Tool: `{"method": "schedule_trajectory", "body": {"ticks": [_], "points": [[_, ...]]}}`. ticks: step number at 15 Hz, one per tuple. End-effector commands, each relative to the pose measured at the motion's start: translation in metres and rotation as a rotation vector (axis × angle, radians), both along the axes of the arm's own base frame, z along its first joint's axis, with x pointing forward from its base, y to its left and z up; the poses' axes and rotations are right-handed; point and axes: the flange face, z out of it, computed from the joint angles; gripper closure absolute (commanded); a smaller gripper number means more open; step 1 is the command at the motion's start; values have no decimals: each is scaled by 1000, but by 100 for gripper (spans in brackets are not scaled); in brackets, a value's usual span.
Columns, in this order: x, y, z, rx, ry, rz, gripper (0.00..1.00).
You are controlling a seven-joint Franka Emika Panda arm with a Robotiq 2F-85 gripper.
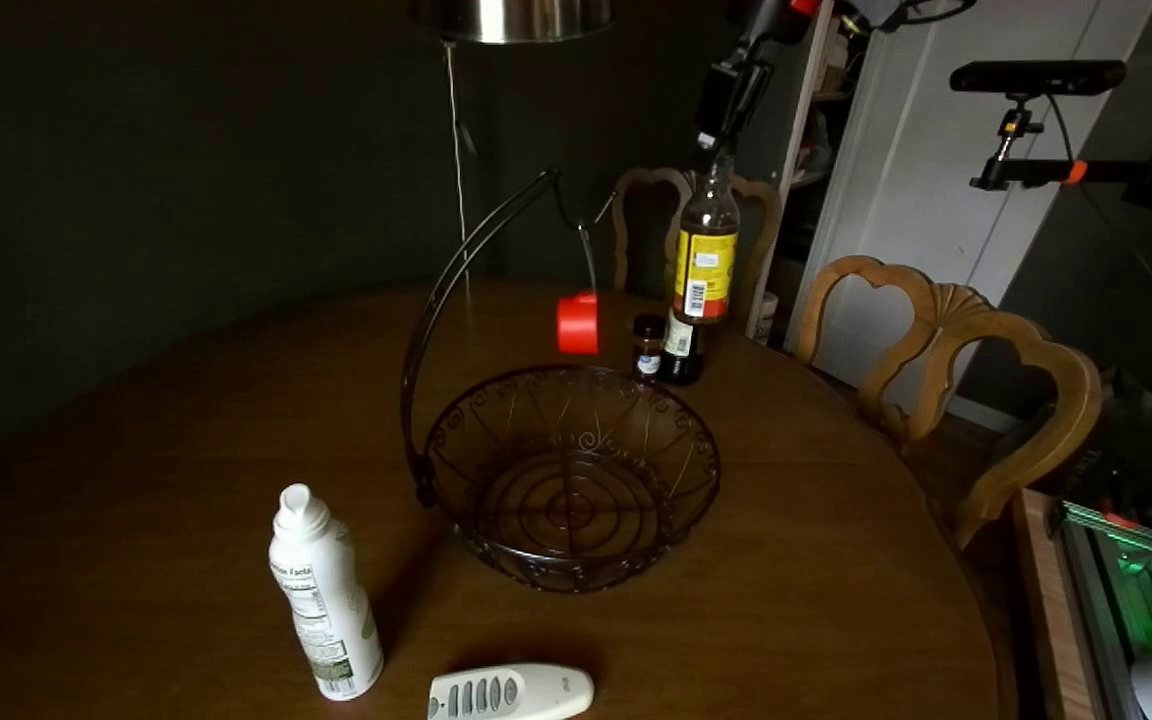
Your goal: Move the bottle with the yellow label to the left.
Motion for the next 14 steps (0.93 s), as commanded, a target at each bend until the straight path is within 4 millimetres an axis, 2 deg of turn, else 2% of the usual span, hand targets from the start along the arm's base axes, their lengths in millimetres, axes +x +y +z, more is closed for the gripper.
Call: {"method": "schedule_trajectory", "body": {"ticks": [1,5,8,11,14], "points": [[-54,30,34,32,11,120,80],[-92,79,59,52,65,337,80],[-107,124,67,44,74,506,80],[-108,170,58,10,65,673,80],[-101,217,34,-30,61,838,80]]}}
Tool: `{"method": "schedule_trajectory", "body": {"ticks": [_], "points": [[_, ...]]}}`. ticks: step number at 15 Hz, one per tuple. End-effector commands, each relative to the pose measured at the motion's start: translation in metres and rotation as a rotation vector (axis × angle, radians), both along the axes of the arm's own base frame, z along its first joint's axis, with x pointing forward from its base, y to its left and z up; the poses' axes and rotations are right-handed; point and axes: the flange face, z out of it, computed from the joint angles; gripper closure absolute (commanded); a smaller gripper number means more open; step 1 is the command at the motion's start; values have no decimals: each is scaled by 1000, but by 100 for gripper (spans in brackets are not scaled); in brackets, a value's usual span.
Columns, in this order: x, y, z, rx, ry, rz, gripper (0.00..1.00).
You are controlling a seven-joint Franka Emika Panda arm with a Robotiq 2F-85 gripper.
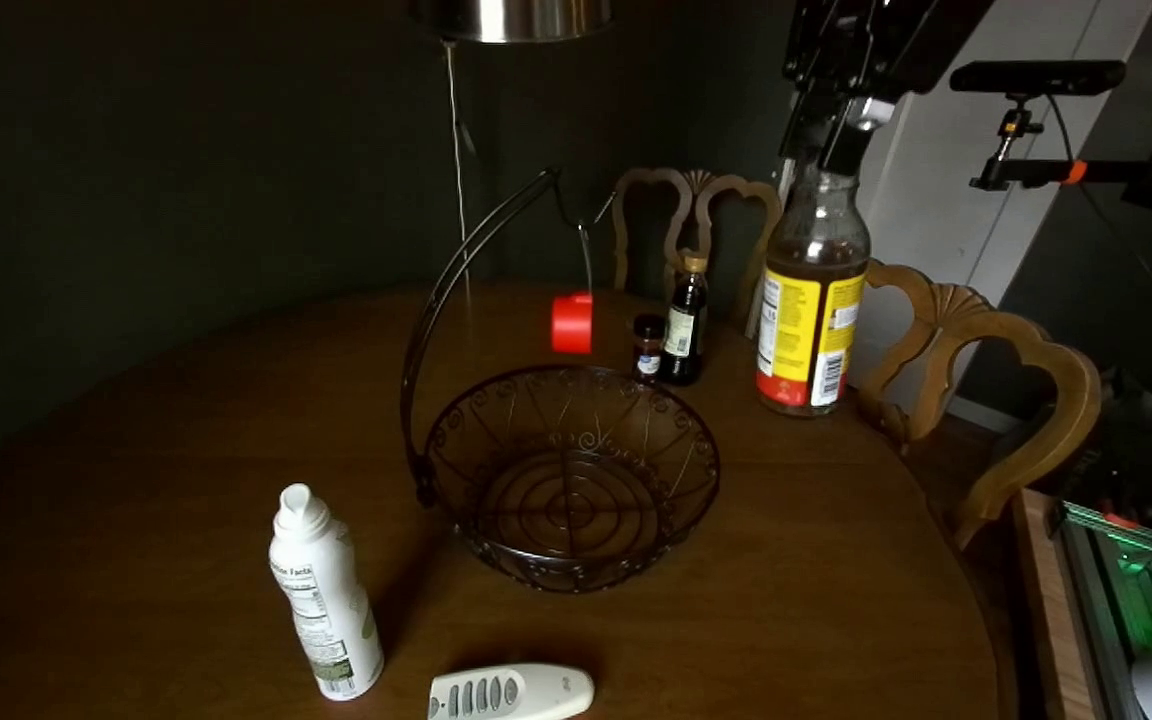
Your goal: Move the bottle with the yellow label to the left.
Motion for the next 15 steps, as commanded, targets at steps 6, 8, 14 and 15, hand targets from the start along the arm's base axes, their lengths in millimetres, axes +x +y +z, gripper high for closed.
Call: {"method": "schedule_trajectory", "body": {"ticks": [6,8,14,15], "points": [[7,51,-34,-17,3,162,55],[7,49,-33,-17,2,165,55],[16,111,-45,-4,-9,368,80],[17,128,-48,2,-12,423,80]]}}
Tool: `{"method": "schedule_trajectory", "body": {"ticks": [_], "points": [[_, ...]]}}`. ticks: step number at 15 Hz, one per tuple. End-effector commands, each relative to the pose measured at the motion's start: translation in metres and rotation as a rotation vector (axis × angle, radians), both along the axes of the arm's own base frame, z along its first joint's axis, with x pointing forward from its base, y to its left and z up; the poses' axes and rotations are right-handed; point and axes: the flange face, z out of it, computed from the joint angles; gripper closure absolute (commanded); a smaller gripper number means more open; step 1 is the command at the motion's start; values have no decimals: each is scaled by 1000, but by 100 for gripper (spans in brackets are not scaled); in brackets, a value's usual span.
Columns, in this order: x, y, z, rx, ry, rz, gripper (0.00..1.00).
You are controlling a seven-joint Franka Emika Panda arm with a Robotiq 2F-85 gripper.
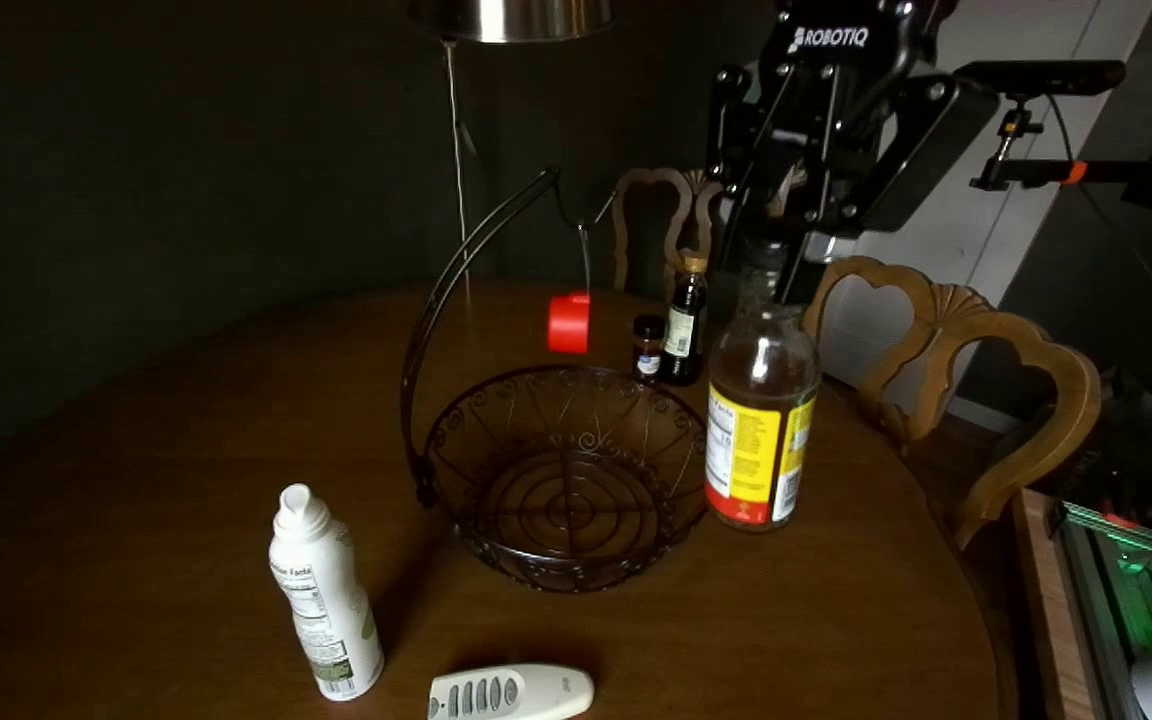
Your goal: Move the bottle with the yellow label to the left.
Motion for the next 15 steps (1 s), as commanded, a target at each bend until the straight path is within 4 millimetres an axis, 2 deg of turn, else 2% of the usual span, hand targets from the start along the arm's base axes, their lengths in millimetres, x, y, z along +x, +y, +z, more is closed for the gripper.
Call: {"method": "schedule_trajectory", "body": {"ticks": [1,4,7,12,15], "points": [[12,60,-5,18,-18,187,80],[28,92,-15,29,-47,281,80],[56,115,-28,48,-82,347,80],[103,146,-53,100,-89,421,80],[126,163,-76,106,-84,443,80]]}}
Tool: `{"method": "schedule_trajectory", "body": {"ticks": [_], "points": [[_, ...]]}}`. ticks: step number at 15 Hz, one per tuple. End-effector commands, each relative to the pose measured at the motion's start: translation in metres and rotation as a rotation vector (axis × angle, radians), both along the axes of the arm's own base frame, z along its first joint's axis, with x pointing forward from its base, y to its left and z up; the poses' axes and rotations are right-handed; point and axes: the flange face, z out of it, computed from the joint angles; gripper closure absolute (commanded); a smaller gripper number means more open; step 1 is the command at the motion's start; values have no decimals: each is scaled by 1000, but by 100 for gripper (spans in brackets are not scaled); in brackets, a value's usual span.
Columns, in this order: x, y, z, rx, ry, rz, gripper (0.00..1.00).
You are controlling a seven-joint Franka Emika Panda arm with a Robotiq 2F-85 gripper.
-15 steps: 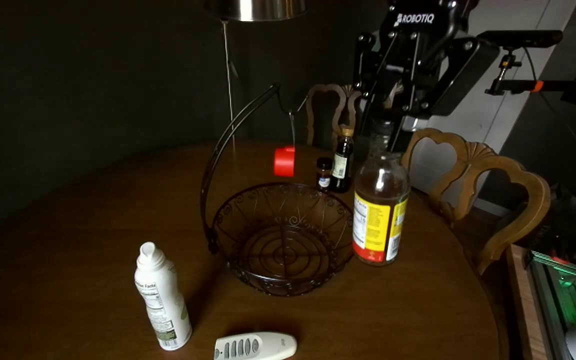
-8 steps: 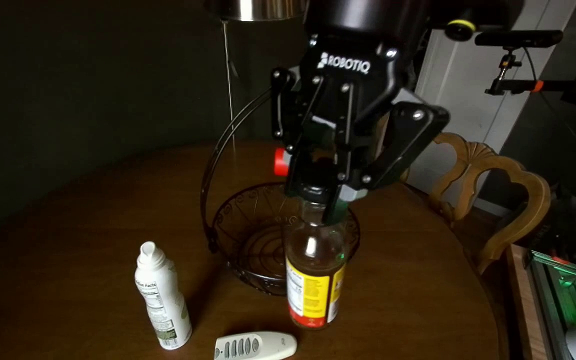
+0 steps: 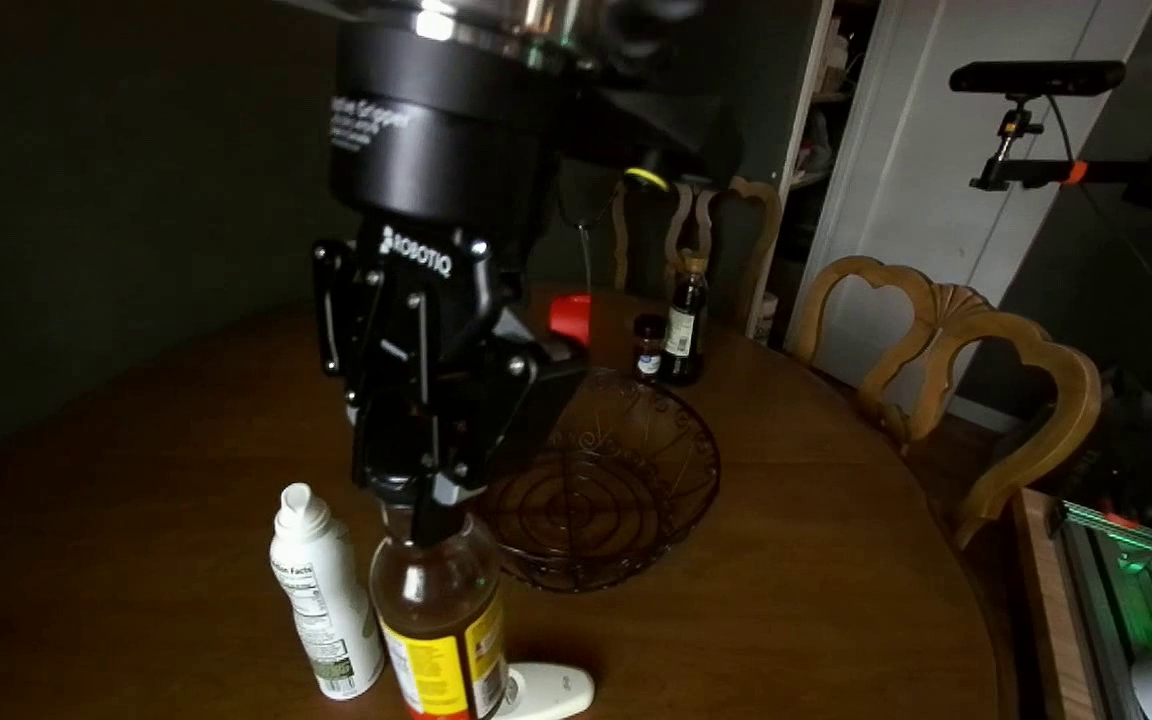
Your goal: Move the bottle with the yellow label to the left.
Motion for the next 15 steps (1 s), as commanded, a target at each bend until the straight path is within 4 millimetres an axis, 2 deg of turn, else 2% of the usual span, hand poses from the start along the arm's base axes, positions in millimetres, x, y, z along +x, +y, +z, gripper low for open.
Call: {"method": "schedule_trajectory", "body": {"ticks": [1,8,15], "points": [[32,22,-14,36,-3,29,80],[59,57,-62,-8,11,66,80],[79,79,-93,-33,3,122,80]]}}
